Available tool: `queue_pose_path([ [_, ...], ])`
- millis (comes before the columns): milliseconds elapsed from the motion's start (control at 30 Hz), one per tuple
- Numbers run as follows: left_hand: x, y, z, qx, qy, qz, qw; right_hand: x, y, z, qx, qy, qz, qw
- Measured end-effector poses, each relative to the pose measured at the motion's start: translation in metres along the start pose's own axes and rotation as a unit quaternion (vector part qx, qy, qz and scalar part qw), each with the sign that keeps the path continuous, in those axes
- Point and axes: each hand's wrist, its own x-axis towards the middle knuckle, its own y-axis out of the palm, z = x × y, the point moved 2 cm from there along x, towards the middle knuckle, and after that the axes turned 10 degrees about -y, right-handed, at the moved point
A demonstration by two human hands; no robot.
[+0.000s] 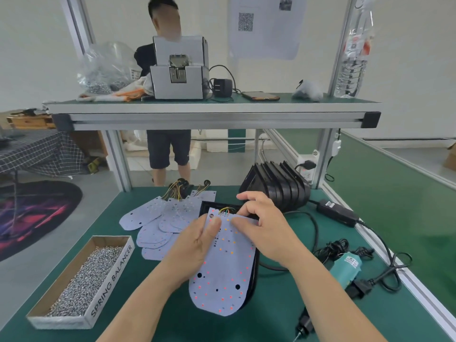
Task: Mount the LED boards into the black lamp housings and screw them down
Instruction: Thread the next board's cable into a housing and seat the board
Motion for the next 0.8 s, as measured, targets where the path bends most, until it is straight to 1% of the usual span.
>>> queue_pose_path([
  [67, -0.001, 0.0, 0.005, 0.023, 0.012, -0.027, 0.999, 0.001, 0.004, 0.001, -0.012, -0.013, -0.016, 1.0],
  [133, 0.001, -0.001, 0.01, 0.021, 0.007, -0.05, 0.999, 0.001, 0.007, 0.003, -0.033, -0.033, -0.038, 0.998],
  [267, 0.003, 0.0, 0.011, -0.029, -0.001, -0.055, 0.998, 0.003, 0.01, -0.001, -0.026, -0.053, -0.079, 0.995],
  [300, 0.002, 0.001, 0.009, -0.051, -0.017, -0.054, 0.997, 0.003, 0.01, -0.002, -0.025, -0.057, -0.083, 0.995],
  [367, 0.003, 0.001, 0.01, -0.076, -0.046, -0.072, 0.993, 0.003, 0.011, 0.0, -0.046, -0.08, -0.073, 0.993],
  [433, 0.003, 0.002, 0.009, -0.073, -0.044, -0.105, 0.991, 0.002, 0.014, 0.002, -0.108, -0.122, -0.049, 0.985],
  [500, 0.003, 0.002, 0.01, -0.082, -0.041, -0.119, 0.989, 0.0, 0.015, 0.003, -0.159, -0.142, -0.046, 0.976],
  [567, 0.002, 0.0, 0.01, -0.096, -0.051, -0.124, 0.986, -0.003, 0.015, 0.008, -0.162, -0.162, -0.09, 0.969],
  [633, 0.002, -0.005, 0.009, -0.132, -0.07, -0.119, 0.982, -0.005, 0.011, 0.01, -0.125, -0.194, -0.187, 0.955],
  [667, 0.001, -0.007, 0.01, -0.157, -0.078, -0.111, 0.978, -0.006, 0.008, 0.007, -0.091, -0.182, -0.231, 0.951],
  [700, 0.001, -0.008, 0.011, -0.18, -0.083, -0.104, 0.975, -0.005, 0.003, 0.002, -0.04, -0.142, -0.248, 0.957],
  [733, 0.0, -0.01, 0.01, -0.195, -0.091, -0.099, 0.972, -0.003, 0.0, -0.004, 0.025, -0.08, -0.228, 0.97],
  [767, -0.001, -0.01, 0.01, -0.204, -0.095, -0.092, 0.97, -0.002, 0.001, -0.01, 0.102, -0.009, -0.172, 0.98],
  [800, -0.001, -0.011, 0.01, -0.215, -0.101, -0.084, 0.968, -0.003, 0.006, -0.015, 0.188, 0.051, -0.096, 0.976],
])
